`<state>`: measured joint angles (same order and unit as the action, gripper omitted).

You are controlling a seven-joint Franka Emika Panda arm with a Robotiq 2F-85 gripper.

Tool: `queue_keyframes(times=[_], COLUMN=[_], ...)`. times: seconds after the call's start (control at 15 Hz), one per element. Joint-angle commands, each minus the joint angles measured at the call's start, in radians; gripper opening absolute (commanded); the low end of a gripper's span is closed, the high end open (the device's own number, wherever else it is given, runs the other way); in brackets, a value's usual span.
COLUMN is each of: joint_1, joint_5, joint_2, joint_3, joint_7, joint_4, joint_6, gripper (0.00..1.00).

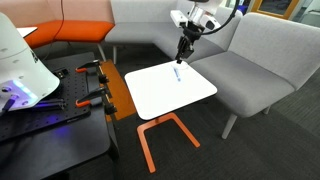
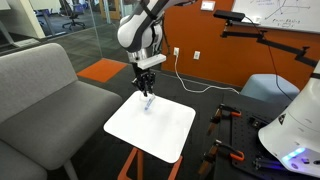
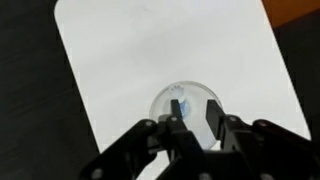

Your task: Remove the marker from the cup and place it on the table

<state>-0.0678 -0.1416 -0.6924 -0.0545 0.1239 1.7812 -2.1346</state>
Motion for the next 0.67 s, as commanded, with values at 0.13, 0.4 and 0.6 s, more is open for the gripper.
queue_keyframes(times=[0.13,0.4,0.6], joint_1=[-0.017,-0.025,-0.023], joint_5=[-0.023,-0.026,-0.025], joint_2=[-0.019,-0.027,-0.037], joint_3=[0.010,0.023,0.025], joint_7=[-0.013,-0.049,-0.045], joint_4=[-0.009,-0.014,-0.018], joint_6=[0.004,0.002,0.009], gripper=[0.36,0.44,0.43])
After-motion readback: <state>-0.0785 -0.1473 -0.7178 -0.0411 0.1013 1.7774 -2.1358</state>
